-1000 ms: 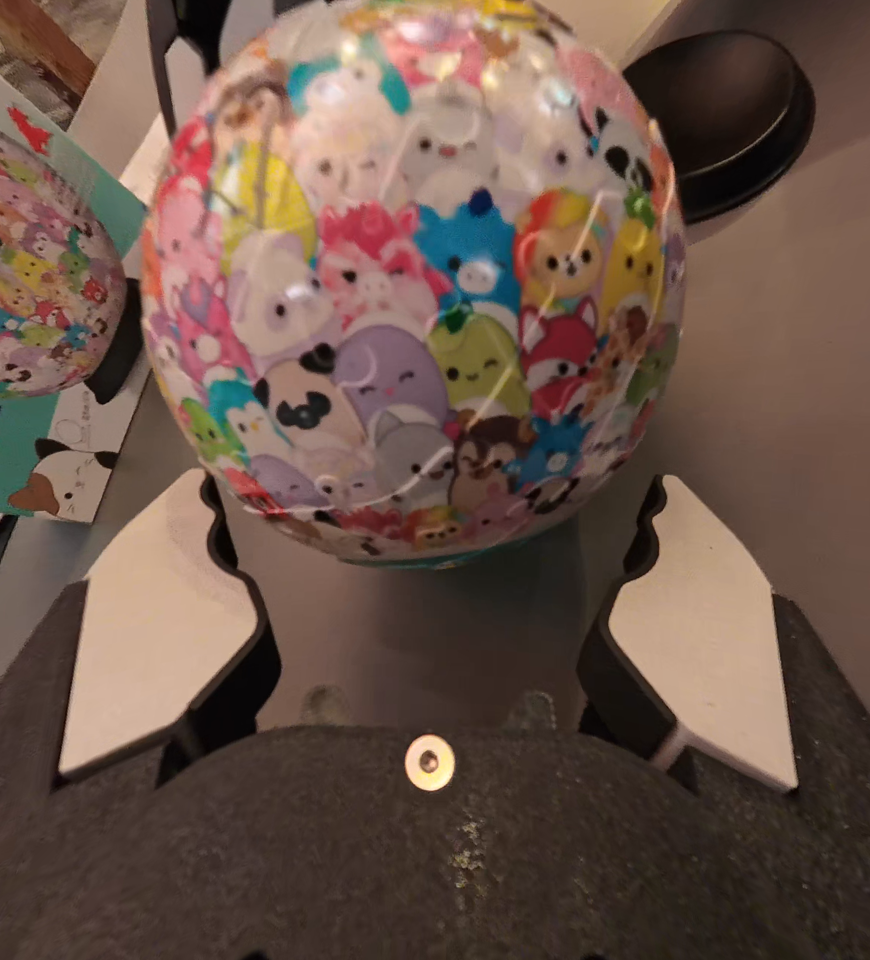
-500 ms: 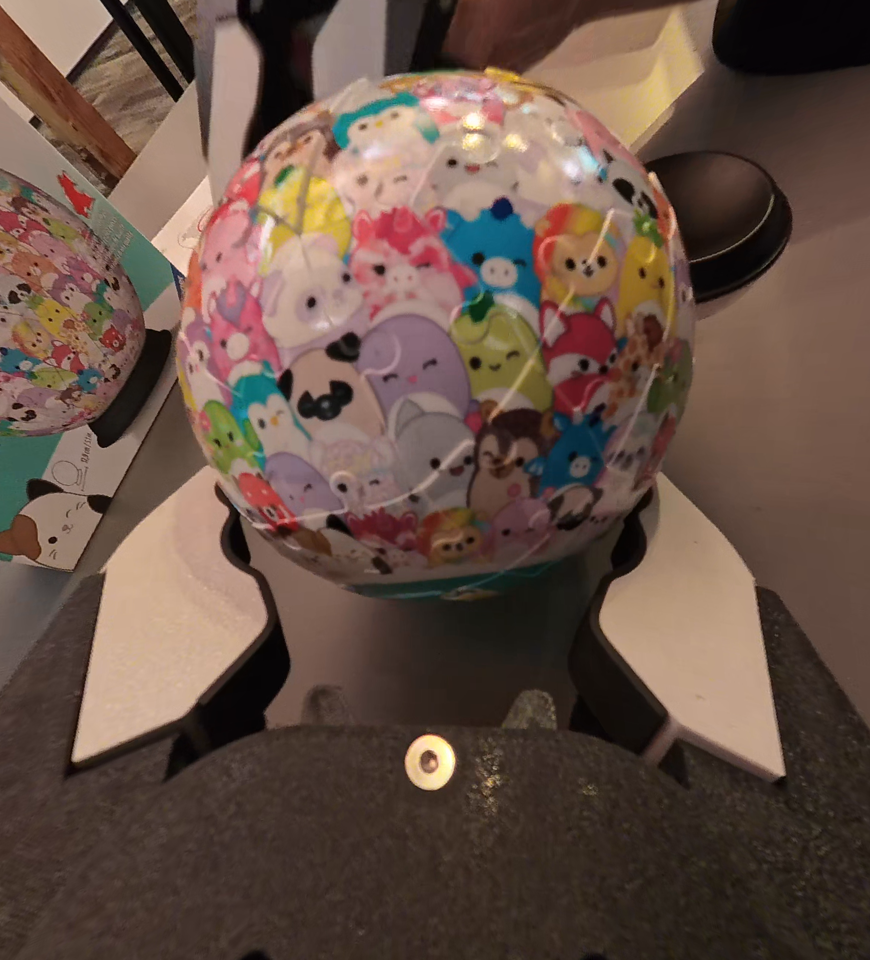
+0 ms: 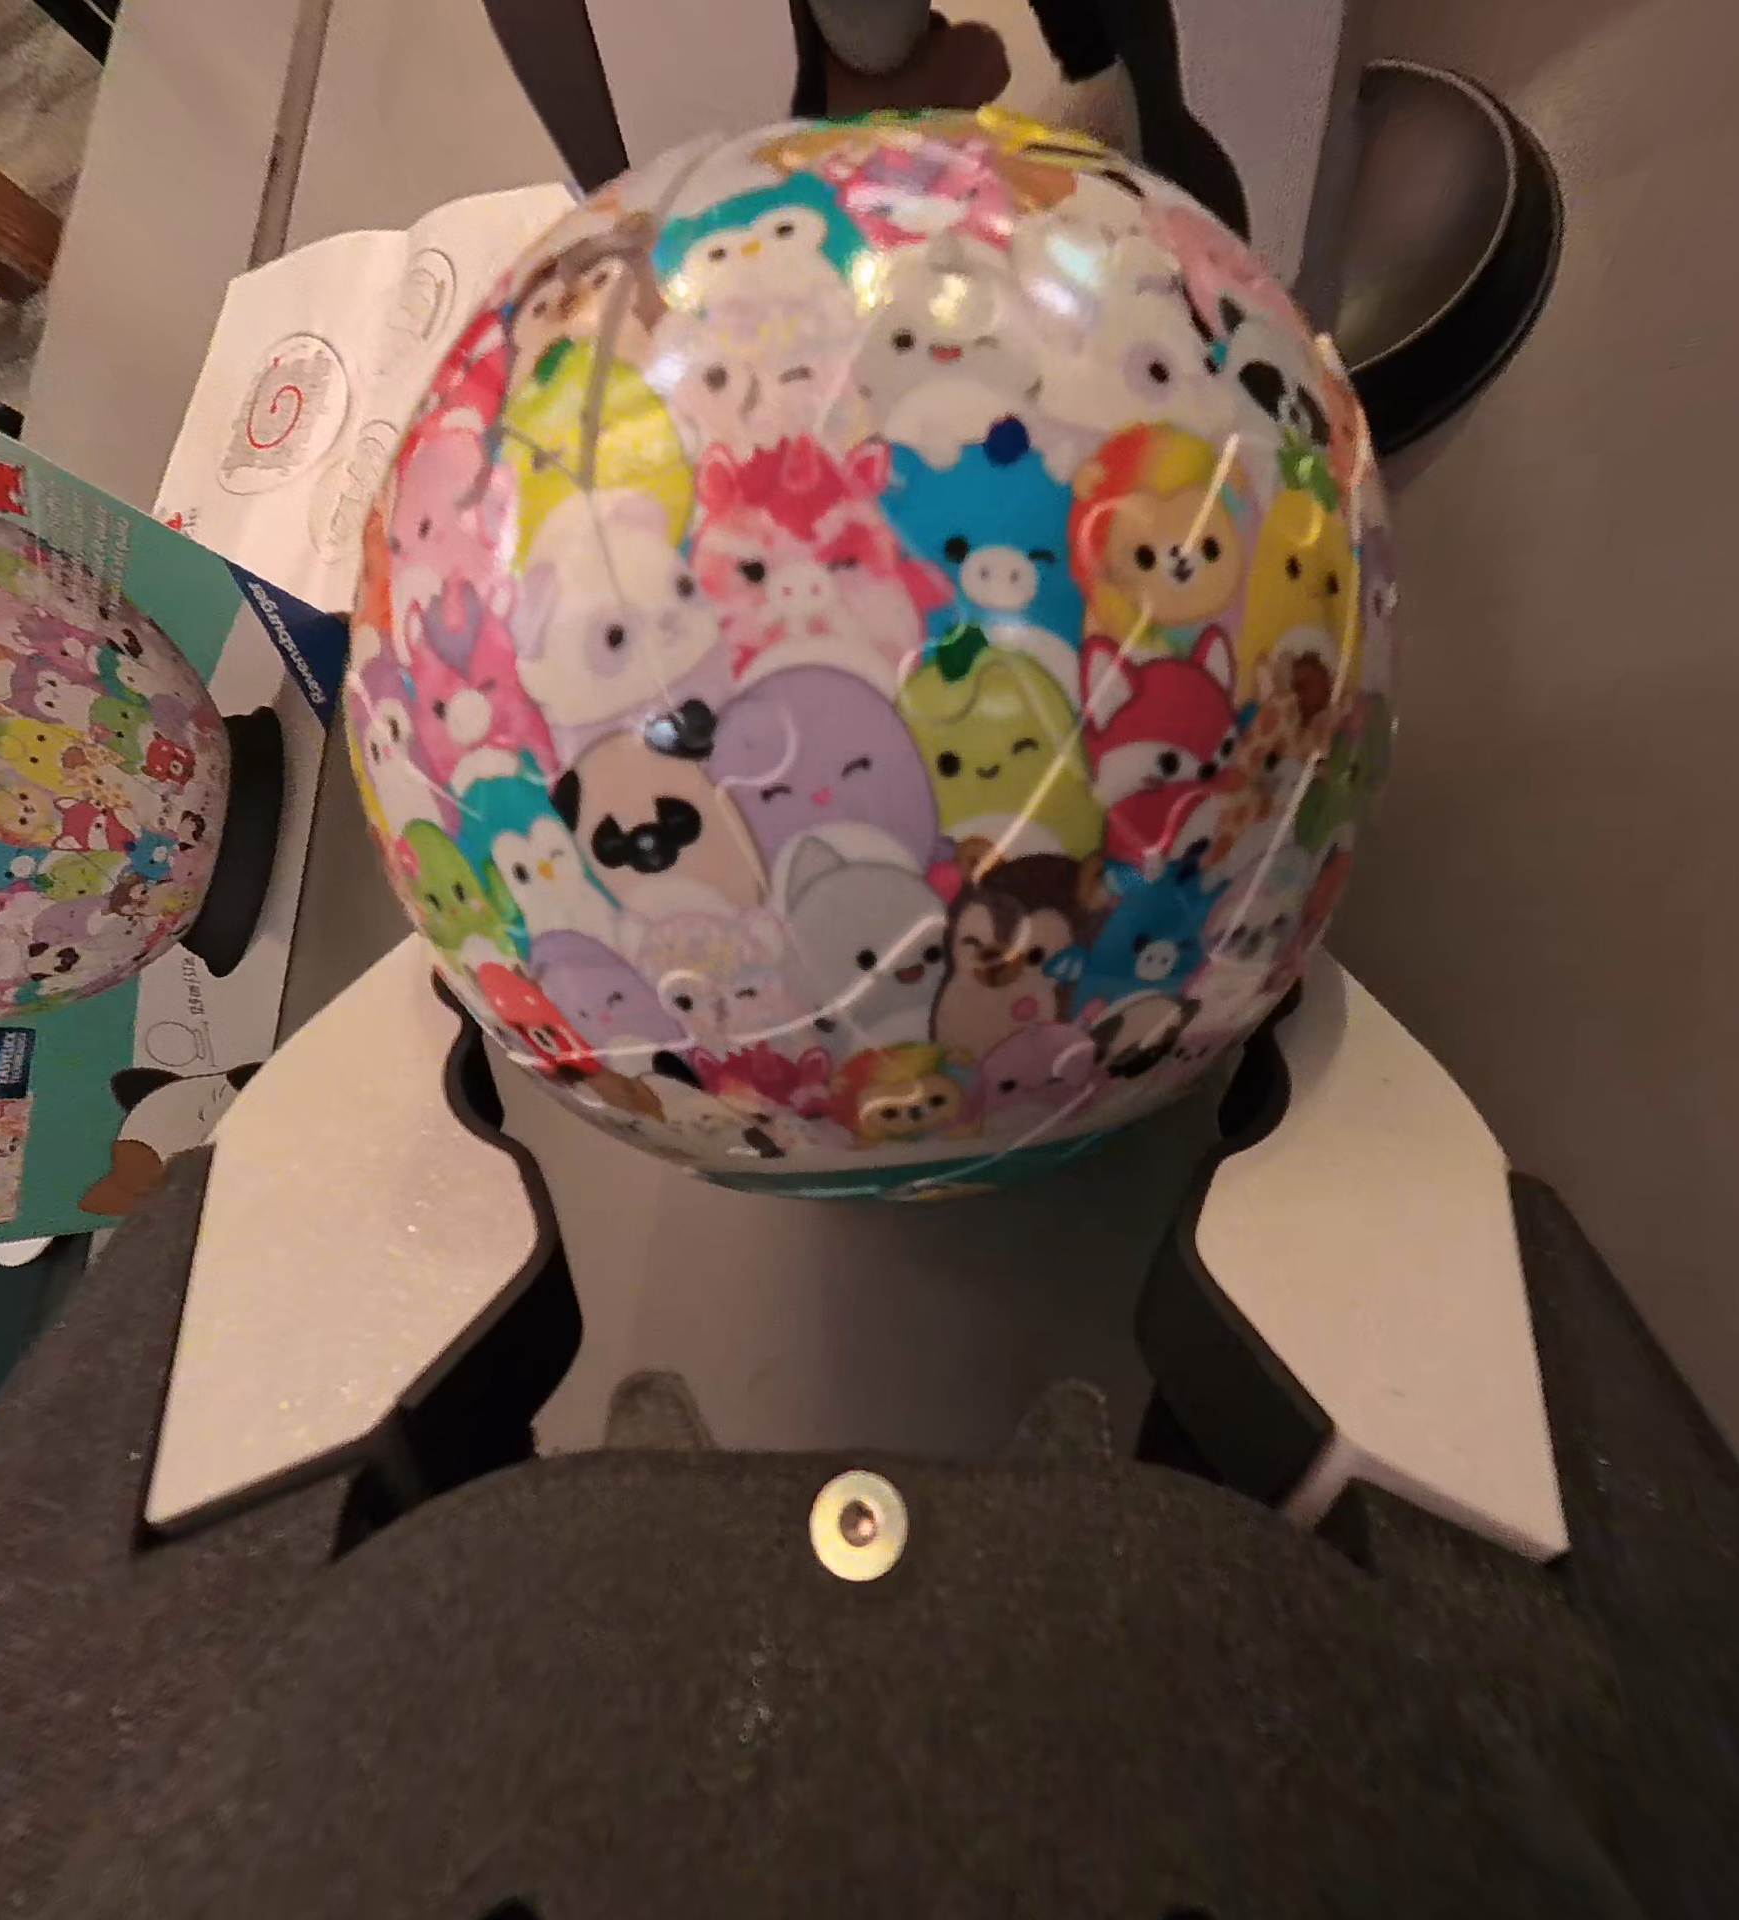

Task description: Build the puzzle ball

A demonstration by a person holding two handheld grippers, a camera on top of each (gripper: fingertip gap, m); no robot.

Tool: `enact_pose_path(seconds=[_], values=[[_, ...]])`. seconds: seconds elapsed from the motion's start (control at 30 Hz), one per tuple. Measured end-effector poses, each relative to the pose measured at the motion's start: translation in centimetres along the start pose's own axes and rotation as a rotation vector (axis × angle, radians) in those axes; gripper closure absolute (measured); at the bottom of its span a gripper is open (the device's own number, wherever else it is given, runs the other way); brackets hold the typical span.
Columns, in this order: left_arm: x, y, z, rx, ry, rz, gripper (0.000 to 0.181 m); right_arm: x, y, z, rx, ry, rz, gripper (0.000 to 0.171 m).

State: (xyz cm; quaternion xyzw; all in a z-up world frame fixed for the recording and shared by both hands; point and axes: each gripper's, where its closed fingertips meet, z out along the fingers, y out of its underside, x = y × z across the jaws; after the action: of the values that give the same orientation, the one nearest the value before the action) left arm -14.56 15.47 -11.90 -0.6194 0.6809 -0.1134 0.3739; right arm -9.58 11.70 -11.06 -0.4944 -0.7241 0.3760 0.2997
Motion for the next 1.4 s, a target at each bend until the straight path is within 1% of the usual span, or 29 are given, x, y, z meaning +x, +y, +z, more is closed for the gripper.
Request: enact_pose_path(seconds=[0.07, 0.13, 0.23, 0.3, 0.43, 0.5, 0.67, 0.7, 0.77, 0.83, 0.9, 1.07, 1.1, 1.13, 1.2, 1.23, 1.27, 1.3, 1.33, 1.4], values=[[-0.1, 0.0, 0.0, -0.020, 0.009, 0.011, 0.045, -0.1, 0.1, 0.6, -0.019, -0.023, -0.016, 0.102], [-0.2, -0.1, 0.1, -0.030, 0.015, 0.014, 0.045, -0.1, 0.2, 1.2, -0.036, -0.035, -0.038, 0.089], [-0.5, -0.3, 0.1, -0.030, 0.015, 0.014, 0.045, 0.5, 0.5, 1.9, -0.056, -0.008, -0.081, 0.087], [-0.6, -0.4, 0.1, -0.037, 0.012, 0.026, 0.045, 0.3, 0.8, 2.1, -0.066, -0.025, -0.071, 0.087], [-0.8, -0.3, 0.2, -0.047, 0.017, 0.029, 0.045, -0.1, 0.4, 2.0, 0.014, -0.040, -0.099, 0.088], [-0.9, -0.1, 0.2, -0.058, 0.017, 0.038, 0.045, -0.1, 0.8, 1.8, 0.005, -0.017, -0.161, 0.089], [-1.3, 0.4, 0.2, -0.075, 0.022, 0.044, 0.046, 0.4, 0.3, 1.1, 0.027, 0.058, -0.376, 0.089], [-1.4, 0.4, 0.2, -0.076, 0.024, 0.040, 0.046, 0.8, 0.3, 0.9, 0.019, 0.073, -0.386, 0.089], [-1.5, 0.4, 0.3, -0.077, 0.028, 0.044, 0.046, 1.3, -0.1, 0.6, 0.058, 0.092, -0.375, 0.089], [-1.5, 0.3, 0.3, -0.080, 0.035, 0.046, 0.046, 1.7, 0.2, 0.3, 0.060, 0.083, -0.339, 0.093], [-1.6, 0.4, 0.3, -0.083, 0.041, 0.042, 0.046, 1.8, -0.1, -0.2, 0.101, 0.079, -0.296, 0.099], [-1.8, 0.5, 0.4, -0.078, 0.044, 0.026, 0.046, 3.0, -0.8, -3.2, 0.186, 0.115, -0.136, 0.126], [-1.8, 0.5, 0.4, -0.073, 0.043, 0.021, 0.046, 3.3, -0.9, -4.0, 0.210, 0.124, -0.106, 0.128], [-1.8, 0.5, 0.4, -0.067, 0.042, 0.016, 0.046, 3.9, -1.0, -4.6, 0.232, 0.142, -0.072, 0.128], [-1.8, 0.5, 0.5, -0.058, 0.038, 0.004, 0.046, 6.6, -0.8, -5.9, 0.275, 0.248, 0.047, 0.126], [-1.8, 0.5, 0.5, -0.054, 0.036, 0.000, 0.046, 7.6, -0.6, -6.0, 0.294, 0.264, 0.132, 0.117], [-1.8, 0.5, 0.6, -0.050, 0.033, -0.004, 0.046, 8.7, -0.2, -6.0, 0.298, 0.286, 0.235, 0.113], [-1.8, 0.5, 0.6, -0.046, 0.031, -0.007, 0.046, 9.3, 0.0, -5.7, 0.307, 0.274, 0.318, 0.108], [-1.8, 0.5, 0.6, -0.043, 0.030, -0.010, 0.046, 9.2, 0.0, -5.2, 0.310, 0.222, 0.368, 0.105], [-1.8, 0.5, 0.6, -0.040, 0.029, -0.013, 0.046, 9.4, 0.5, -3.9, 0.260, 0.180, 0.423, 0.105]])
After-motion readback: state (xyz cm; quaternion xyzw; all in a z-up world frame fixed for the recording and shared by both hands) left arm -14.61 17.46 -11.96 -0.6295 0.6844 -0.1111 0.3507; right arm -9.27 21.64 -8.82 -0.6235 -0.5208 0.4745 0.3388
